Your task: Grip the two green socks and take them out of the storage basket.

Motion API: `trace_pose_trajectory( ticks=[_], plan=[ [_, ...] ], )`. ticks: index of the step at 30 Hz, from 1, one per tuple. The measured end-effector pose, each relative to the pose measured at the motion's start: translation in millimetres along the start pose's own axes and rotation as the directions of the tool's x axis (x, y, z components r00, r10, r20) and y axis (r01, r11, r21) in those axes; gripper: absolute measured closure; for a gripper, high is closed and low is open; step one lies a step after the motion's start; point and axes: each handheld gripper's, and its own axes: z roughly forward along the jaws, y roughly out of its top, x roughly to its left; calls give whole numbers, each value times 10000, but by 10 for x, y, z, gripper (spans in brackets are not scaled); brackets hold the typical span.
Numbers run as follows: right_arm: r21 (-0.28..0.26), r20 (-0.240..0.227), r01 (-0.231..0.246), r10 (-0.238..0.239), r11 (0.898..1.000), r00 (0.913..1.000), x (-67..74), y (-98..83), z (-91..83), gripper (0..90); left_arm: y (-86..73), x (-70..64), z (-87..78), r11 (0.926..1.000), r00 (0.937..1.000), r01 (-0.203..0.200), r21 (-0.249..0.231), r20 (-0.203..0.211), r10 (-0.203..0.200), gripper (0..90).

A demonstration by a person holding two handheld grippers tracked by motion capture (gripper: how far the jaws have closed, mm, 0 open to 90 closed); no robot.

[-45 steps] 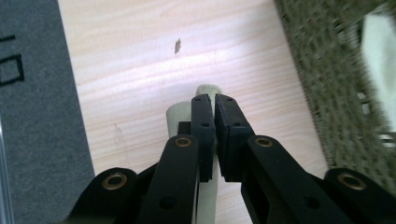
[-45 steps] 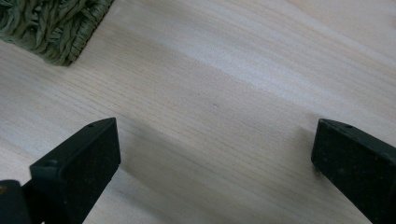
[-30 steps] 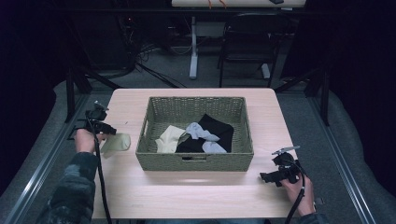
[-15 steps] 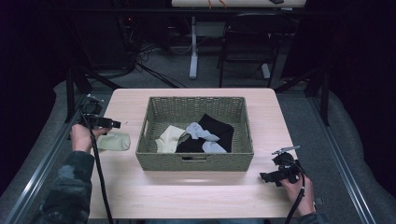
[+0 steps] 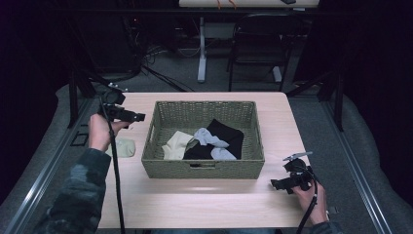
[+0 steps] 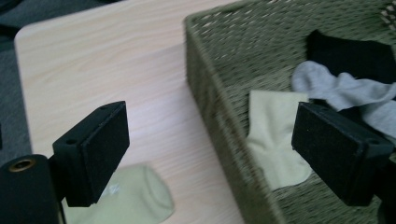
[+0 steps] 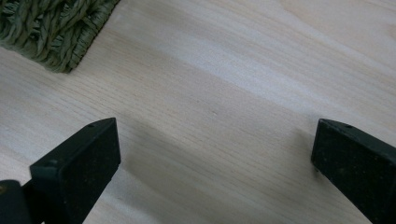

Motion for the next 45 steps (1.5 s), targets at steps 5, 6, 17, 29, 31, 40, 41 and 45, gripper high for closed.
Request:
trace_pose_trajectory(
  ticks=[5,6,17,29,31,40,41,45],
  plan=[
    [-279,-1,-224,224,9994,9997,-16,-23,-29,5,176,-249,92,9982,9980,-597,0,197,597,108],
    [-265,2,-210,210,9994,9998,-24,-26,-40,4,210,-304,119,9974,9970,-722,42,267,721,107],
    [-480,48,-268,270,9985,9996,-29,-31,-74,4,374,-620,437,9892,9894,-1397,449,458,1377,78],
    [-454,131,-242,248,9987,9996,-39,-37,-84,4,442,-877,898,9775,9828,-1789,1118,665,1722,74],
    [-465,146,-250,257,9986,9996,-39,-38,-85,4,437,-911,985,9759,9825,-1810,1220,672,1738,69],
    [-359,83,-187,190,9992,9998,-33,-28,-81,4,362,-977,1348,9597,9810,-1895,2075,810,1762,68],
    [-393,85,-209,212,9990,9997,-30,-27,-78,4,352,-983,1384,9595,9810,-1875,2101,904,1719,70],
    [-256,209,-48,54,9997,9998,-37,-24,-84,4,317,-1009,1516,9499,9782,-2006,2398,1018,1809,89]
  ],
)
